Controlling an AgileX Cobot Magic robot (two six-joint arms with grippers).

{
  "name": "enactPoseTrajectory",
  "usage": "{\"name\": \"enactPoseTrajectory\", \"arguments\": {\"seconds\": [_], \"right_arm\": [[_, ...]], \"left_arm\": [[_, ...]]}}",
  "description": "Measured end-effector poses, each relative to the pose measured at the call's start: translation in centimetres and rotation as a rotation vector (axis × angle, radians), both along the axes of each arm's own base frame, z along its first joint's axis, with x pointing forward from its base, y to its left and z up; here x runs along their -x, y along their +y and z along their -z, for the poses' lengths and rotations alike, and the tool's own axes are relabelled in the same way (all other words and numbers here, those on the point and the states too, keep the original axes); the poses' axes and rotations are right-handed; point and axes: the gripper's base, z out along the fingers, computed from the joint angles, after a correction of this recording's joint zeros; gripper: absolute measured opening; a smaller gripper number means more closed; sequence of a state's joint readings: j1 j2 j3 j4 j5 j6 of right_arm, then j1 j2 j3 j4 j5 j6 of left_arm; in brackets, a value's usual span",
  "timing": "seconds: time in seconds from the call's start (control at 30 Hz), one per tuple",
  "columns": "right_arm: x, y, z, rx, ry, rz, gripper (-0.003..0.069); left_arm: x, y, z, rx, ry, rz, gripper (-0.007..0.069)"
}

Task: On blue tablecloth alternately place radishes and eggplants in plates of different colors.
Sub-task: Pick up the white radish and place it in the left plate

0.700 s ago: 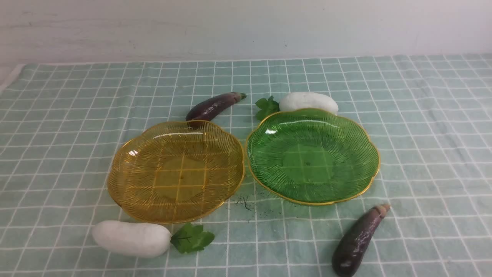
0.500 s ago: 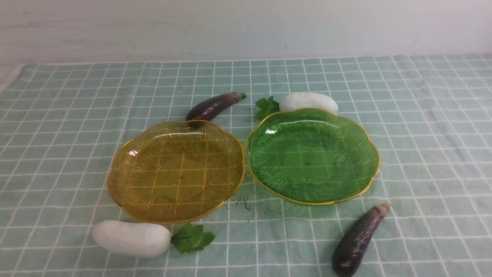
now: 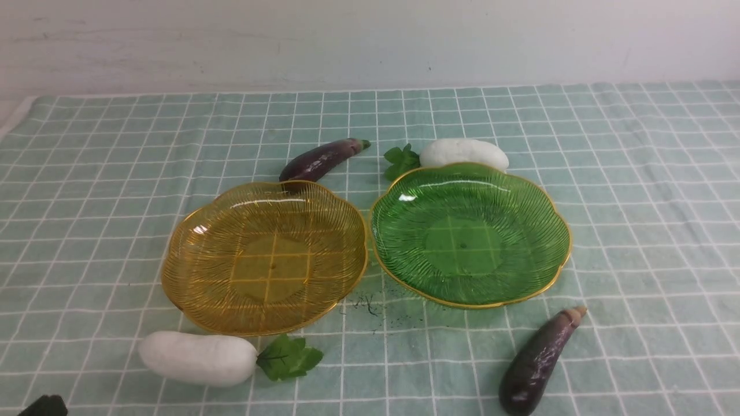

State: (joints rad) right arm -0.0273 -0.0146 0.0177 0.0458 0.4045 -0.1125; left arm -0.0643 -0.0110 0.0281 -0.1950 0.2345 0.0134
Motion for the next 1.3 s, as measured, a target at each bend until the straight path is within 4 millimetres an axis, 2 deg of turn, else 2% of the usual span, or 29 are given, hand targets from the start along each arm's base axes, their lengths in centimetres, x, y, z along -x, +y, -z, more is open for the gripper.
{"name": "enactPoseTrajectory", "arguments": {"seconds": [0.13,0.17,0.33,0.6,0.63,0.73,0.8,0.83,0.9,0.93,1.03,1.1,1.17,1.3], "right_arm": [[0.0,0.0,0.0,0.0,0.0,0.0,-0.0014],[0.0,0.0,0.0,0.0,0.0,0.0,-0.0014],[0.0,0.0,0.0,0.0,0.0,0.0,-0.0014],[0.0,0.0,0.0,0.002,0.0,0.0,-0.0014],[0.0,0.0,0.0,0.002,0.0,0.0,-0.0014],[0.0,0.0,-0.1,-0.001,-0.009,0.0,-0.0014],[-0.1,0.1,-0.2,-0.033,-0.036,-0.001,-0.0014],[-0.2,0.2,-0.4,-0.098,-0.078,-0.001,-0.0014],[-0.3,0.3,-1.2,-0.27,-0.162,0.009,-0.0014],[-0.3,0.2,-1.4,-0.311,-0.19,0.014,-0.0014],[-0.3,0.0,-2.3,-0.69,-0.284,0.056,-0.0014],[-0.2,-0.2,-2.5,-0.902,-0.313,0.083,-0.0014],[-0.2,-0.3,-2.6,-0.948,-0.333,0.097,-0.0014],[-0.2,-0.3,-2.6,-0.995,-0.329,0.102,-0.0014]], "left_arm": [[-0.1,0.0,-1.2,0.334,-0.101,-0.036,-0.0008],[-0.1,0.1,-1.3,0.334,-0.107,-0.038,-0.0008],[-0.1,0.7,-2.6,0.572,-0.241,-0.091,-0.0008],[0.4,1.7,-4.8,0.652,-0.414,-0.138,-0.0008],[0.8,1.4,-6.7,0.621,-0.436,-0.102,-0.0008],[1.6,0.6,-10.0,0.489,-0.412,-0.021,-0.0008],[1.6,0.0,-11.4,0.408,-0.349,0.021,-0.0008],[1.3,-0.8,-13.1,0.279,-0.224,0.088,-0.0008],[-0.1,-1.7,-14.1,0.107,0.038,0.172,-0.0008],[-0.7,-1.8,-14.0,0.079,0.103,0.183,-0.0008],[-3.6,-1.8,-13.4,-0.161,0.511,0.257,-0.0008],[-6.1,-1.4,-12.5,-0.305,0.693,0.291,-0.0008],[-8.4,-1.1,-11.7,-0.429,0.796,0.339,-0.0008],[-11.9,-1.7,-9.6,-0.537,0.885,0.501,-0.0008]]}}
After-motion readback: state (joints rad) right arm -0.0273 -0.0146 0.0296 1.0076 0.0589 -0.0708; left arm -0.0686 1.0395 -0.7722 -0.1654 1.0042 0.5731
